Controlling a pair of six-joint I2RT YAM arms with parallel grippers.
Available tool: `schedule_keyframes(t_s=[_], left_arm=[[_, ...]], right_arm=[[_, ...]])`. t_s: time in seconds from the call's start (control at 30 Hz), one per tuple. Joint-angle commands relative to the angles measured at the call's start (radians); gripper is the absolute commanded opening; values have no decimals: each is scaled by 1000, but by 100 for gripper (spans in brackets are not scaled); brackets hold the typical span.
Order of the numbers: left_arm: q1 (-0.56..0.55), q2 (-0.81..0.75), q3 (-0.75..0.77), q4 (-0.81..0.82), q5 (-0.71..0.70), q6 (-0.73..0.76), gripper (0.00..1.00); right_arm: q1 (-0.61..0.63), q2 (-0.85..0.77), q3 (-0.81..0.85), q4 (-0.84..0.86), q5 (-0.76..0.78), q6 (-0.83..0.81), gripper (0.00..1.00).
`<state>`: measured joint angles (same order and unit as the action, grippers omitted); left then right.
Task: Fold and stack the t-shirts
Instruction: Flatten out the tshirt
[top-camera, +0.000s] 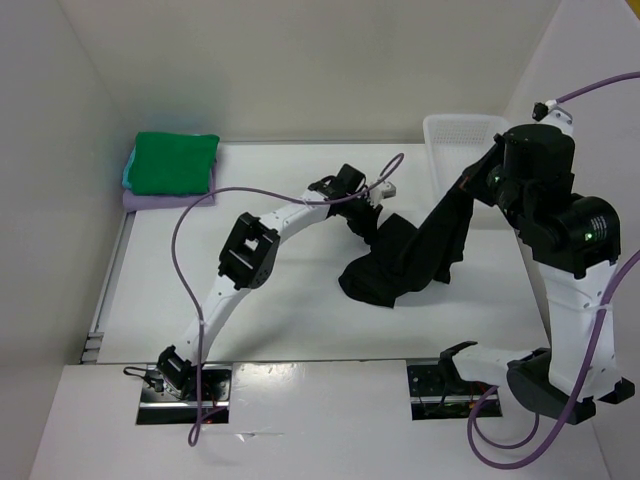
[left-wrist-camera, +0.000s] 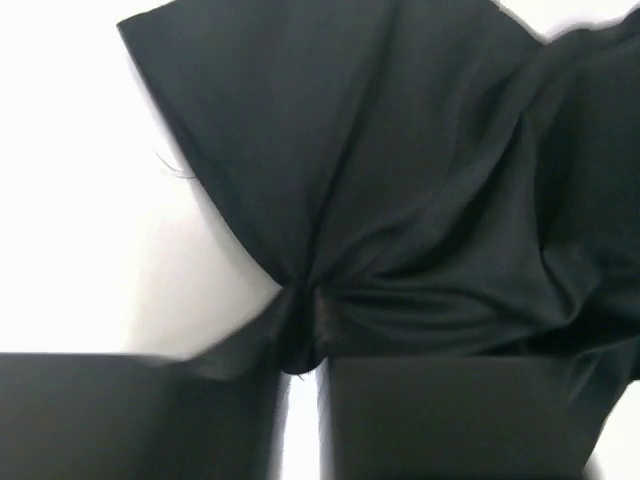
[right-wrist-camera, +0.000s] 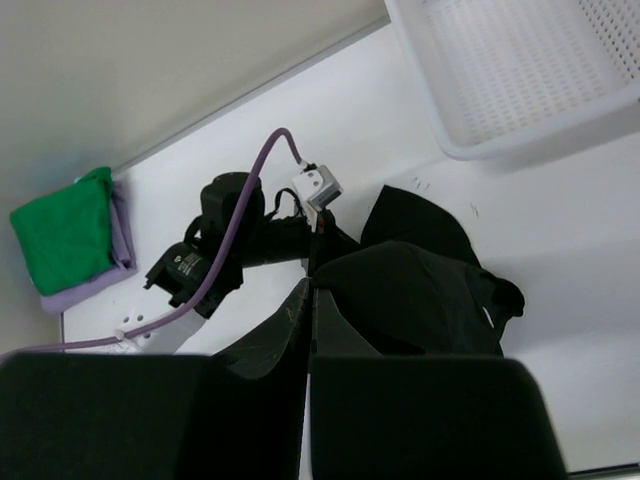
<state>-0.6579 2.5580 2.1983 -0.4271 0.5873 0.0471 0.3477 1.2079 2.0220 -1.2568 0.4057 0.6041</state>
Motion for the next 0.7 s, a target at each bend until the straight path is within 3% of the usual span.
schedule_keyframes(t_s=[0.0, 0.03, 0.23, 0.37, 0.47, 0.6, 0.67], left_arm=[[0, 82, 64, -108, 36, -21, 10], [0, 82, 64, -108, 36, -30, 0], [78, -71, 34, -119, 45, -7, 0], [286, -225, 171, -186, -7, 2, 0], [421, -312, 381, -266, -69, 37, 0], [538, -502, 403, -266, -159, 88, 0], [579, -556, 388, -276, -159, 100, 0]], right_arm=[[-9, -15, -6, 48, 24, -17, 0], [-9, -15, -6, 48, 24, -17, 0], [-9, -33, -31, 92, 53, -27, 0], [-29, 47, -17, 239, -14, -107, 0], [-39, 192, 128, 310, -73, -177, 0], [-49, 442, 572, 238, -125, -222, 0], [-49, 505, 619, 253, -139, -222, 0]])
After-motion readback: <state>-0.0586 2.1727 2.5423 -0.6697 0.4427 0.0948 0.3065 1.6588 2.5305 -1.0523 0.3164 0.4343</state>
